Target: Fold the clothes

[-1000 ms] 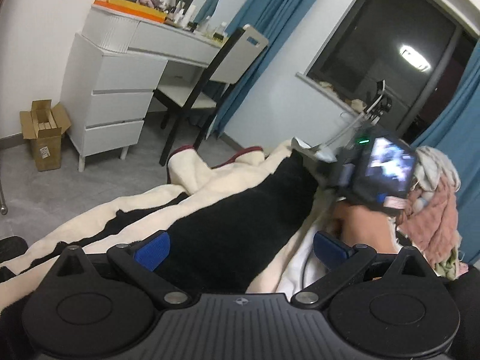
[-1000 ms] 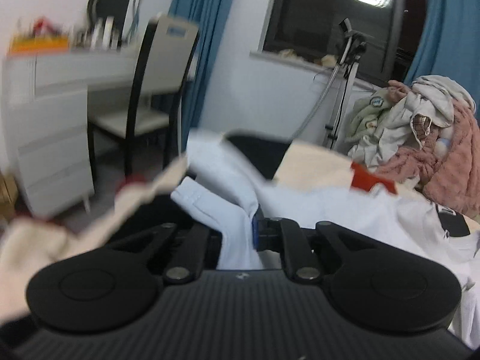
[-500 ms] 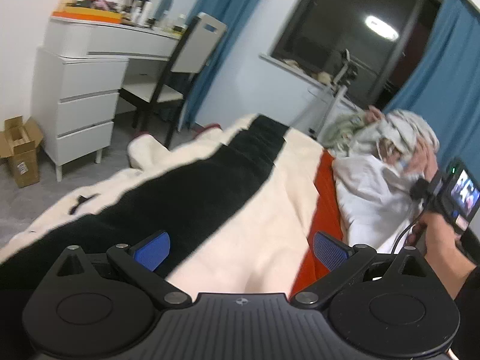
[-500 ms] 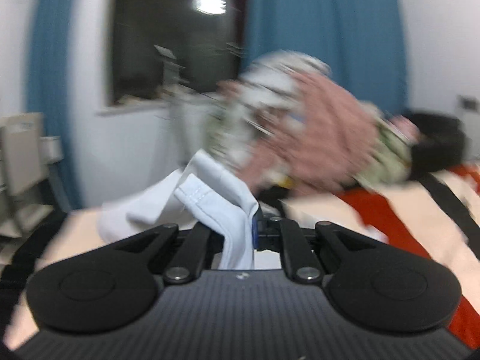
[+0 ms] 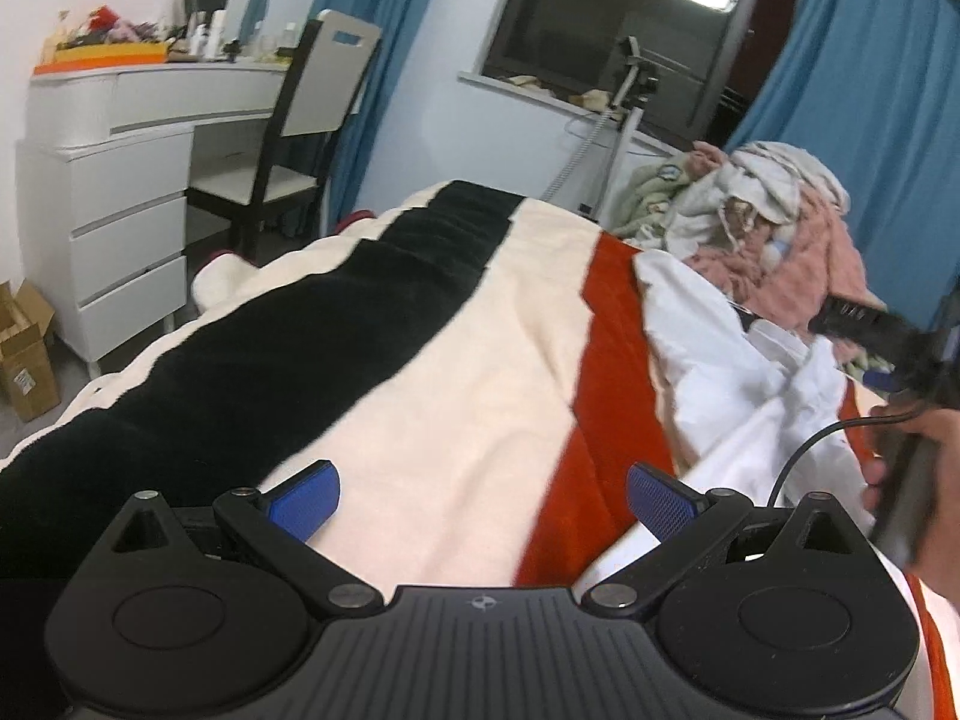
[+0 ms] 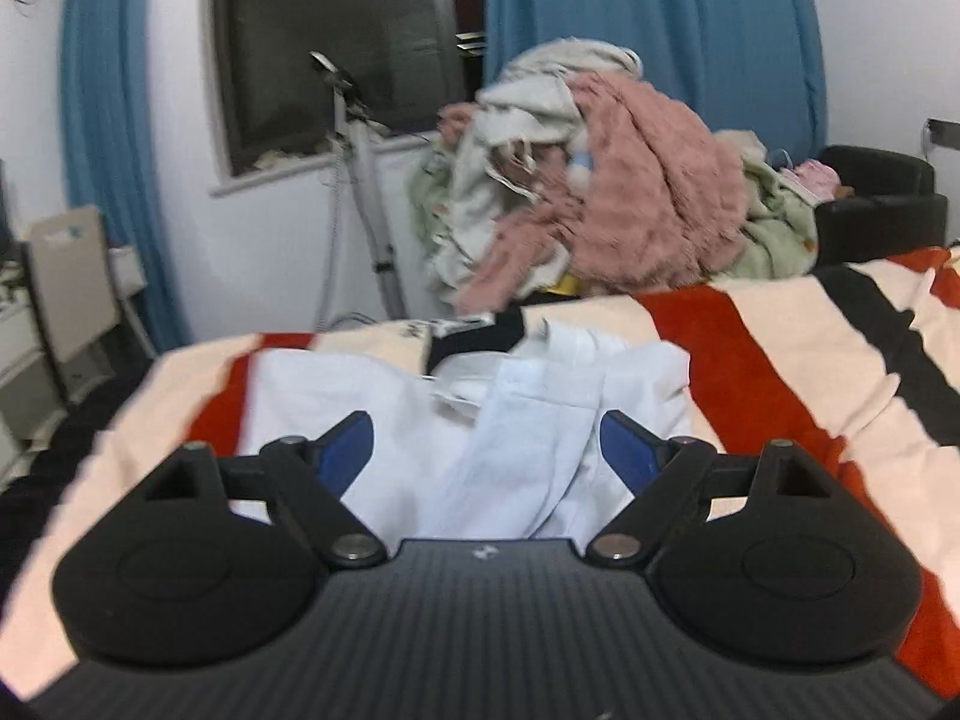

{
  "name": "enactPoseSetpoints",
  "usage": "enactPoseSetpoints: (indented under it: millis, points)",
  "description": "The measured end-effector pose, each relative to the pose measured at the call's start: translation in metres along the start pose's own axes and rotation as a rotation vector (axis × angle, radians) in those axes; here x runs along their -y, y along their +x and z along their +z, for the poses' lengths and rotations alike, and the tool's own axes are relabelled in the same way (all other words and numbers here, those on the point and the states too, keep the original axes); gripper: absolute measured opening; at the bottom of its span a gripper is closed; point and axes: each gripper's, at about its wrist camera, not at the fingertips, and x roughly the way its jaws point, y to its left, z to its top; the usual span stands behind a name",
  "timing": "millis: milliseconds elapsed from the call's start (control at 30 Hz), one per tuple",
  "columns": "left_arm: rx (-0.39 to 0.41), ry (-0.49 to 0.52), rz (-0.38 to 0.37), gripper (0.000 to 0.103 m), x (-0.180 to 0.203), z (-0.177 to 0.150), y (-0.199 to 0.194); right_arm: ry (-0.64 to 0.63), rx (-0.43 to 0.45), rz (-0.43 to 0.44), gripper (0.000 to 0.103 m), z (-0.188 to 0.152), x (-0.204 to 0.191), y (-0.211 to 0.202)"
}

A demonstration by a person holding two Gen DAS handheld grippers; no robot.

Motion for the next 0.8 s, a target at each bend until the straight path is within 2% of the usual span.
enactPoseSetpoints:
  millis: [200,300,400,500,567,667,800]
  points:
    - [0.004,0.033,-0.043,0.102,0.013,-0.005,-0.016,-0.052,0.038,0.083,0.084,-0.005,0.000,-0.126]
    - [-0.003,0.067,-0.077,0.102,0.019,-0.008,-0.030,-0.063,0.031,0.109,0.084,-0.016,0.010,-0.191]
    - [-0.025,0.096,-0.107,0.102,0.025,-0.012,-0.042,-0.063,0.012,0.119,0.084,-0.035,0.026,-0.255]
    - [-0.086,0.104,-0.128,0.102,0.027,-0.017,-0.048,-0.064,0.015,0.129,0.084,-0.076,0.044,-0.319]
    - [-0.136,0.064,-0.151,0.102,0.022,-0.018,-0.049,-0.040,-0.014,0.118,0.084,-0.100,0.053,-0.344]
    - [-0.176,-0.059,-0.137,0.102,-0.002,-0.015,-0.052,-0.058,-0.041,0.086,0.084,-0.118,0.059,-0.358]
    - [-0.234,-0.302,-0.124,0.102,-0.048,-0.014,-0.059,-0.009,-0.060,0.077,0.084,-0.116,0.066,-0.357]
